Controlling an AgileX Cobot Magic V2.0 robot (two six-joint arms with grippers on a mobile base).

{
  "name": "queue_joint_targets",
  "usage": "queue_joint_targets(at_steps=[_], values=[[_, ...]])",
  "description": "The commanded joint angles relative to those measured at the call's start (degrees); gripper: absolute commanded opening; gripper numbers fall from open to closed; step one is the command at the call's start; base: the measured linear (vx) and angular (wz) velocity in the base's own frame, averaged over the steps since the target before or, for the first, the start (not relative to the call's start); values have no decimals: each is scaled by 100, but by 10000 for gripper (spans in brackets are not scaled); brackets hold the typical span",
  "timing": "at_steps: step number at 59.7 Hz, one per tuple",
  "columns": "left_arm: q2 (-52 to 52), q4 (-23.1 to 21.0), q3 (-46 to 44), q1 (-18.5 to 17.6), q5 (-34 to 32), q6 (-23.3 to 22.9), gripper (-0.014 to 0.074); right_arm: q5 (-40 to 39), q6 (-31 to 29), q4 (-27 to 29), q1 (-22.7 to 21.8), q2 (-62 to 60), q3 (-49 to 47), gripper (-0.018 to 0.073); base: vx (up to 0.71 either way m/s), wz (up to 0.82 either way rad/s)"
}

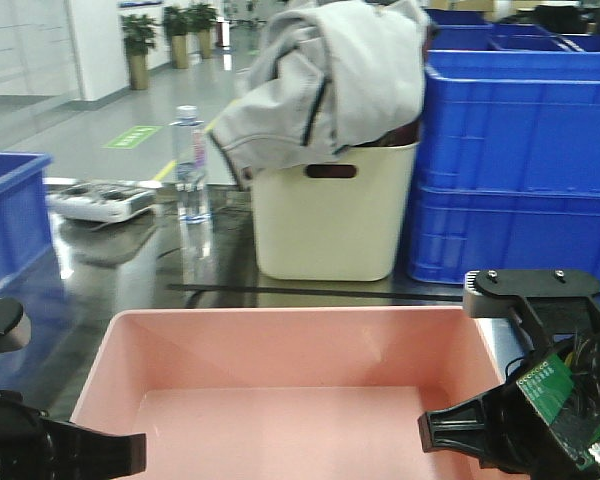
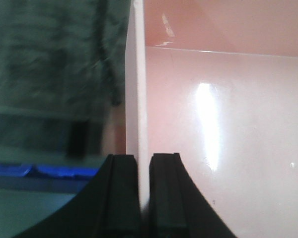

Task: Grab pink bin and stack on right shelf
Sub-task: 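Hold the pink bin with both grippers while the base drives to the shelf, then lower the pink bin onto the shelf top and open both grippers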

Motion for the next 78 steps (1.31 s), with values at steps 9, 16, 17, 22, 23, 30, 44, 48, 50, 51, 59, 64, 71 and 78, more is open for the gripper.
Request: queue_joint_targets(at_steps=[9,16,17,22,23,30,44,48,50,51,59,64,71,78], values=[[-135,252,-184,-9,-315,-38,38,-214,-56,-248,-7,-160,-172,-1,21,-38],[-135,252,-184,-9,-315,-38,38,-214,-56,-248,-7,-160,-172,-1,21,-23],[-135,252,-184,-9,-315,-38,38,-214,-56,-248,-7,-160,-172,-1,20,-19],[-135,252,-184,-9,-315,-38,38,-214,-56,-248,-7,-160,-172,-1,18,-16],[-135,252,-184,-9,-315,-38,38,-214,-56,-248,-7,-160,-172,-1,17,-15],[-135,252,-184,-9,-315,-38,38,-210,-56,-248,-7,-160,-172,-1,16,-12],[-135,252,-184,-9,-315,-38,38,-210,-56,-248,-7,-160,-172,-1,11,-7],[-135,252,-184,-9,-315,-38,38,-219,-56,-248,-7,-160,-172,-1,6,-3],[-135,252,-184,-9,-315,-38,38,-235,-56,-248,-7,-160,-172,-1,5,-2],[-135,252,-184,-9,-315,-38,38,-235,-56,-248,-7,-160,-172,-1,5,-3],[-135,252,-184,-9,-315,-38,38,-228,-56,-248,-7,-160,-172,-1,3,-2],[-135,252,-184,-9,-315,-38,38,-228,-56,-248,-7,-160,-172,-1,1,-1],[-135,252,-184,-9,-315,-38,38,-228,-56,-248,-7,-160,-172,-1,0,0],[-135,252,-184,-9,-340,-38,38,-234,-56,-236,-7,-160,-172,-1,0,0]])
